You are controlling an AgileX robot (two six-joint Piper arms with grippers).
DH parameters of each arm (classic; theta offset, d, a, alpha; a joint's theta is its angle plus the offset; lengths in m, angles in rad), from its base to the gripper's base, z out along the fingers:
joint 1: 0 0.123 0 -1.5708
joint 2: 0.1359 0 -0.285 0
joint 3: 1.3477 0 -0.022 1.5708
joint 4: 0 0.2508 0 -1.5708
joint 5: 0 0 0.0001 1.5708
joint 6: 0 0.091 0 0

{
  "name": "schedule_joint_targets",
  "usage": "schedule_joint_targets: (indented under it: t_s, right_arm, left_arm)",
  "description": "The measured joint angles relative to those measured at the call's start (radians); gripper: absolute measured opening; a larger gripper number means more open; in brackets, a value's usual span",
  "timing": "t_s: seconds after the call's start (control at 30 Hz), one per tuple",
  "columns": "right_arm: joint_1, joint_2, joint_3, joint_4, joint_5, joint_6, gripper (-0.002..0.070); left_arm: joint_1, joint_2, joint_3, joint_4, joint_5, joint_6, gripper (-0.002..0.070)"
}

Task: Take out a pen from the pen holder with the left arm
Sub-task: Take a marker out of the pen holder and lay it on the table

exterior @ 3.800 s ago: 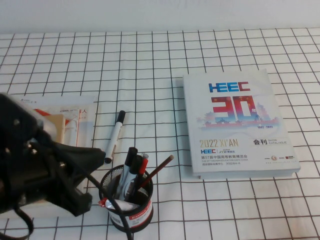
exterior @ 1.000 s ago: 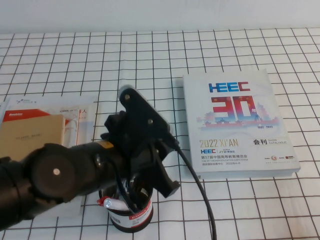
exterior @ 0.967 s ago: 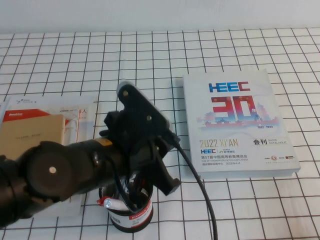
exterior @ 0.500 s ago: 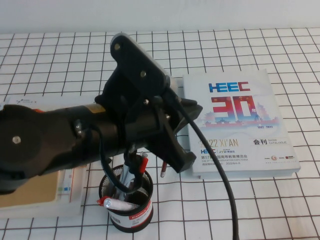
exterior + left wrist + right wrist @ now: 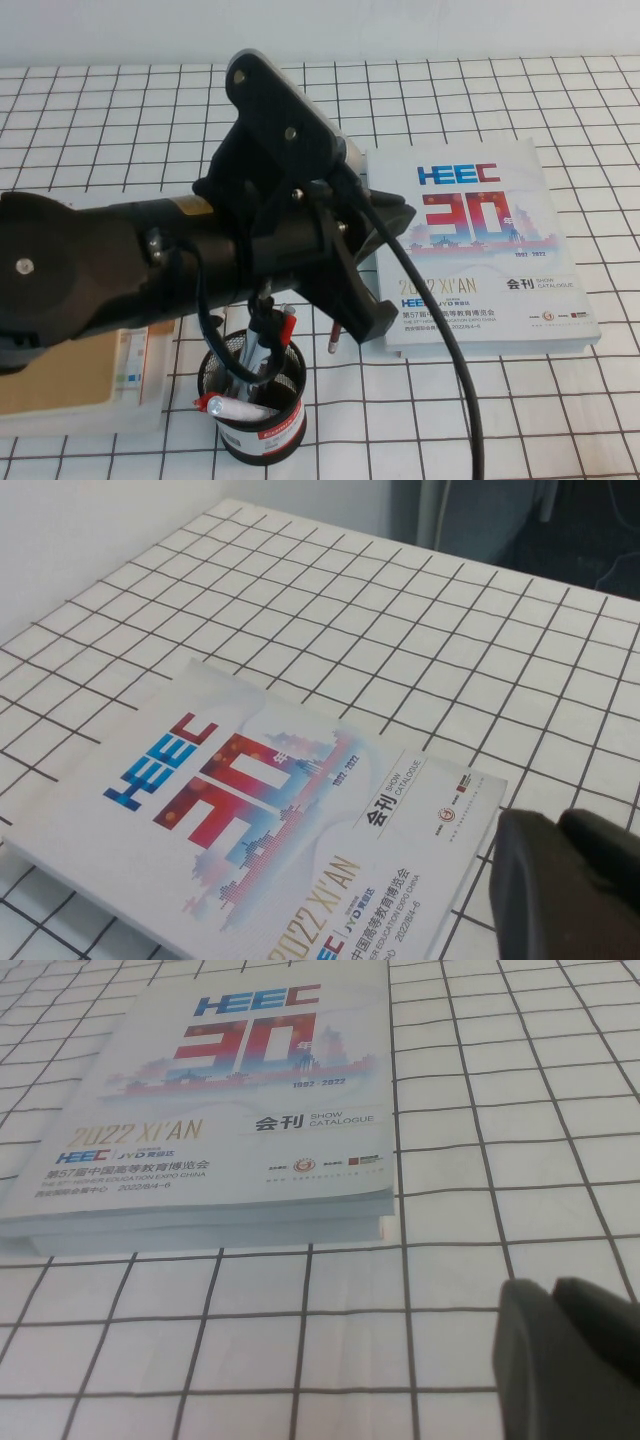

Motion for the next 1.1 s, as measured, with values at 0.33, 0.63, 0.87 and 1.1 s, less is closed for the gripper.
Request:
schedule_joint_targets:
  t_s: [0.33,0.63,0.87,1.1]
  right_arm:
    - [0.000,0.000,0.000,0.000,0.000,0.000,-0.0015]
    - [0.000,0.000,0.000,0.000,0.000,0.000,-0.0015]
    - [0.000,0.000,0.000,0.000,0.000,0.000,-0.0015]
    - [0.000,0.000,0.000,0.000,0.000,0.000,-0.0015]
  left_arm:
    - [0.000,-0.038,-0.032,0.159,0.049,-0.121,-0.0002]
    - [0.002,-0.094,-0.139,0.659,0.110,-0.639,-0.0002]
    - [0.002,-0.096,-0.212,1.050,0.235,-1.102,-0.0002]
    - [0.006,-0.087,-0.245,1.310,0.329,-1.351,-0.0002]
